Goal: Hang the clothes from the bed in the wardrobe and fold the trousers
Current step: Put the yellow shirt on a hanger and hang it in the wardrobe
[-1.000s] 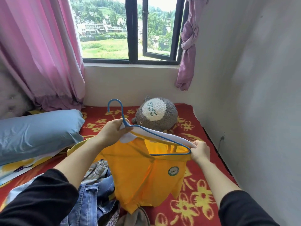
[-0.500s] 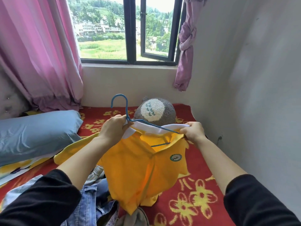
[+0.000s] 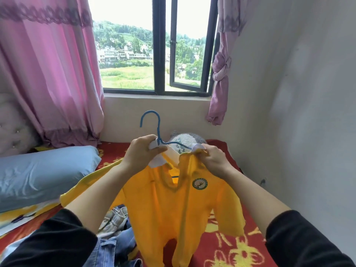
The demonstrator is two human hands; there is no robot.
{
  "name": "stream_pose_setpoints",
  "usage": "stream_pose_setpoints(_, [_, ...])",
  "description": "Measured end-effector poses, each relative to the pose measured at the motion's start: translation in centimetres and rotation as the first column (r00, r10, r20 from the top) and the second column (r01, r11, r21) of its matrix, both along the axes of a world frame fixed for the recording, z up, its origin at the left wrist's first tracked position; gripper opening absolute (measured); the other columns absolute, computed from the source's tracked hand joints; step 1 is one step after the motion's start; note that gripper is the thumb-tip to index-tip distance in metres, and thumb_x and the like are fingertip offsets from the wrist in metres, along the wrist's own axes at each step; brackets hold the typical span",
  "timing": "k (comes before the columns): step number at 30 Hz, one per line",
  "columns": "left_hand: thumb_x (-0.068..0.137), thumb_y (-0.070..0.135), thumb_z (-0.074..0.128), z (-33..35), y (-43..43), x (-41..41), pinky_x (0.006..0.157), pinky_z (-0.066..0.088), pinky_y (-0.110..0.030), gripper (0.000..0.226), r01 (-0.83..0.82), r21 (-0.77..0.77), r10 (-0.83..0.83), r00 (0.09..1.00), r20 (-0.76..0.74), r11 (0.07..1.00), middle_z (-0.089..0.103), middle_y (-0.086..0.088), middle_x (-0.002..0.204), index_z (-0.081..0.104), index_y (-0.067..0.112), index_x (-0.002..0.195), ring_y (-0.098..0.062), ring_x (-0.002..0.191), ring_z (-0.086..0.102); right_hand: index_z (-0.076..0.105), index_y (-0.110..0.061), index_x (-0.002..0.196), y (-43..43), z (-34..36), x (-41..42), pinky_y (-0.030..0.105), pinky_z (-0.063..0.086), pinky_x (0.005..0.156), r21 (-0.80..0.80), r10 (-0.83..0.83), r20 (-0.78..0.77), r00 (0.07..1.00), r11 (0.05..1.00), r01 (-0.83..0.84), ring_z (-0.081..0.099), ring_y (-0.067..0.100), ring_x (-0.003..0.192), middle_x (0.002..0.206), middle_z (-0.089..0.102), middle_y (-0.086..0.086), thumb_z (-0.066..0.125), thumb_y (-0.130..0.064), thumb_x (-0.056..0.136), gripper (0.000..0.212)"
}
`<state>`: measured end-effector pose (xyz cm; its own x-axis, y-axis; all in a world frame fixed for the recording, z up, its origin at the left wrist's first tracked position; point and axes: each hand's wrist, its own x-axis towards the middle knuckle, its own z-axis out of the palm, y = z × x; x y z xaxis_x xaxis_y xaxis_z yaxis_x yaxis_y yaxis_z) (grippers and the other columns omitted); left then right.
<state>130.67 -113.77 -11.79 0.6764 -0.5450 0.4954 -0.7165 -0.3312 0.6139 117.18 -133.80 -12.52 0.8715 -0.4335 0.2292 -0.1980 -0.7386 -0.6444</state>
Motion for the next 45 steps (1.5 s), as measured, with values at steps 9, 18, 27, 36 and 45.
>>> stream_pose_setpoints(9, [0.091, 0.034, 0.062, 1.5, 5.8, 2.3, 0.053, 0.034, -0.025, 0.028, -0.032, -0.049, 0.026, 0.992, -0.121, 0.998, 0.048, 0.007, 0.059, 0.062, 0.010, 0.077, -0.005, 0.054, 0.042, 0.060, 0.004, 0.083, -2.1, 4.1, 0.3, 0.035, 0.039, 0.064, 0.209, -0.151, 0.324, 0.934, 0.974, 0.085, 0.047, 0.018, 0.067, 0.069, 0.052, 0.005, 0.064, -0.023, 0.088, 0.028])
stream_pose_setpoints(18, [0.092, 0.026, 0.061, 5.1, 7.8, 0.4, 0.062, 0.045, -0.020, 0.014, -0.204, -0.294, 0.231, 0.971, 0.062, 0.934, 0.065, 0.003, 0.076, 0.070, 0.017, 0.099, -0.013, 0.071, 0.059, 0.070, -0.016, 0.103, 3.6, 8.3, 0.5, 0.049, 0.041, 0.099, -0.102, -0.070, 0.604, 0.794, 0.981, 0.164, 0.059, 0.020, 0.102, 0.104, 0.064, -0.006, 0.059, -0.015, 0.081, 0.025])
stream_pose_setpoints(27, [0.095, 0.032, 0.056, 6.4, 11.1, -6.3, 0.090, 0.040, -0.052, 0.023, -0.409, -0.369, 0.500, 0.844, 0.196, 0.835, 0.061, 0.000, 0.100, 0.066, 0.019, 0.111, -0.027, 0.101, 0.055, 0.066, -0.021, 0.102, 8.8, 13.6, 0.1, 0.036, 0.037, 0.081, -0.381, 0.261, 0.291, 0.920, 0.914, -0.139, 0.058, 0.018, 0.081, 0.082, 0.062, -0.006, 0.051, -0.034, 0.097, 0.021])
stream_pose_setpoints(36, [0.090, 0.054, 0.052, -2.7, 12.1, -18.6, 0.085, 0.026, -0.040, 0.026, -0.782, 0.110, 0.676, 0.592, 0.438, 0.613, 0.051, 0.001, 0.108, 0.062, 0.036, 0.108, -0.022, 0.103, 0.045, 0.063, -0.005, 0.106, 17.8, 15.1, -4.0, 0.048, 0.052, 0.074, -0.399, 0.586, 0.284, 0.759, 0.792, -0.462, 0.064, 0.037, 0.078, 0.087, 0.069, 0.017, 0.049, -0.017, 0.100, 0.020])
stream_pose_setpoints(45, [0.099, 0.047, 0.036, -5.6, 25.3, -26.8, 0.097, 0.024, -0.044, 0.028, -0.805, 0.461, 0.785, 0.539, 0.305, 0.374, 0.043, 0.004, 0.129, 0.057, 0.036, 0.114, -0.022, 0.126, 0.029, 0.061, -0.004, 0.097, 29.9, 14.3, -8.2, 0.045, 0.052, 0.073, -0.343, 0.757, 0.155, 0.635, 0.643, -0.685, 0.062, 0.037, 0.077, 0.082, 0.065, 0.017, 0.050, -0.019, 0.098, 0.019])
